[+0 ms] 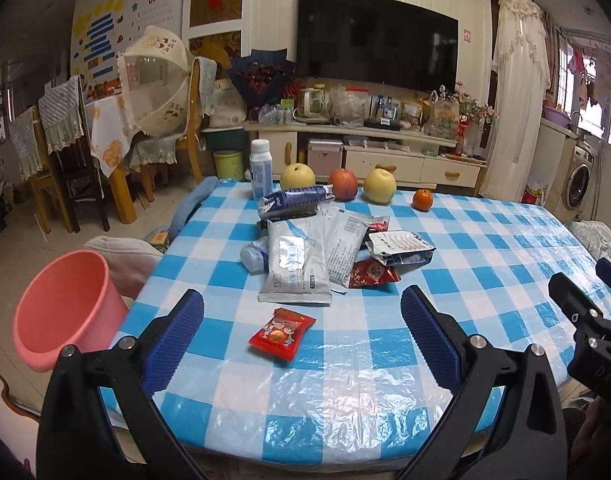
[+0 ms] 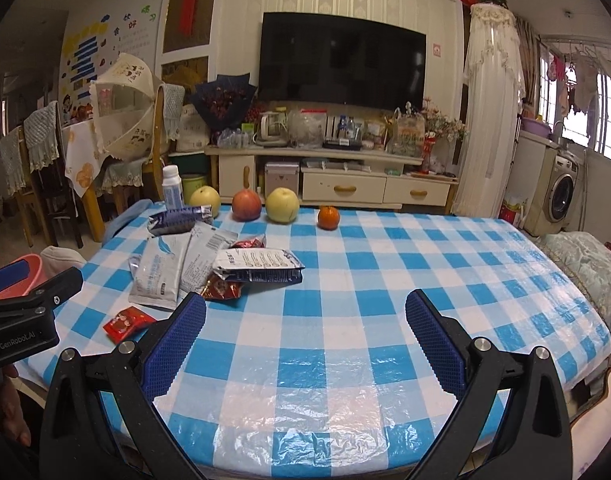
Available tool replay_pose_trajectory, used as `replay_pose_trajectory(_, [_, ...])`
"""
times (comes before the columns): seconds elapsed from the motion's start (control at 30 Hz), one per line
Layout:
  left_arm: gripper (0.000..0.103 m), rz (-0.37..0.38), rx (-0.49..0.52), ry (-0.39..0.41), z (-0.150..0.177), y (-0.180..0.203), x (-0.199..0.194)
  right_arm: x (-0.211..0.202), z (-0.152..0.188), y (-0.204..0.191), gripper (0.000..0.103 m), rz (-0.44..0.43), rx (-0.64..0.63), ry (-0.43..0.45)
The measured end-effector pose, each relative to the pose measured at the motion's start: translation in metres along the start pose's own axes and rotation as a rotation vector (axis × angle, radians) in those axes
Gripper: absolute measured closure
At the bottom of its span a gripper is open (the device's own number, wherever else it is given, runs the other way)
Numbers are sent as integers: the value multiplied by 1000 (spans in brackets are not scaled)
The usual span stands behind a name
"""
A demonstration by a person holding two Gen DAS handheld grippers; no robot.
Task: Collect trash
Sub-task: 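Move both tools back from the table toward the red candy packet, then grasp the red candy packet with the left tool while the right tool grasps the white-blue carton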
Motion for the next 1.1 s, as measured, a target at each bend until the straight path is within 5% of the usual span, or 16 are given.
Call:
replay_pose_trajectory(0.5, [4, 10, -26, 67, -7, -11, -47, -52, -17, -4, 4, 13, -7, 69])
replay_pose_trajectory(1.1, [4, 23, 5, 83, -2, -4, -54, -58, -15, -2, 4, 12, -16, 74])
Point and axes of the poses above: each gripper's, at about its wrist camera, not at the fingertips, and x roughly the way its jaws point, y to its right, z to its underside, the point moved 5 cm from there along x, roughly the way its jaws point, and after that the axes turned 3 degrees about x, right-handed, at the moved point
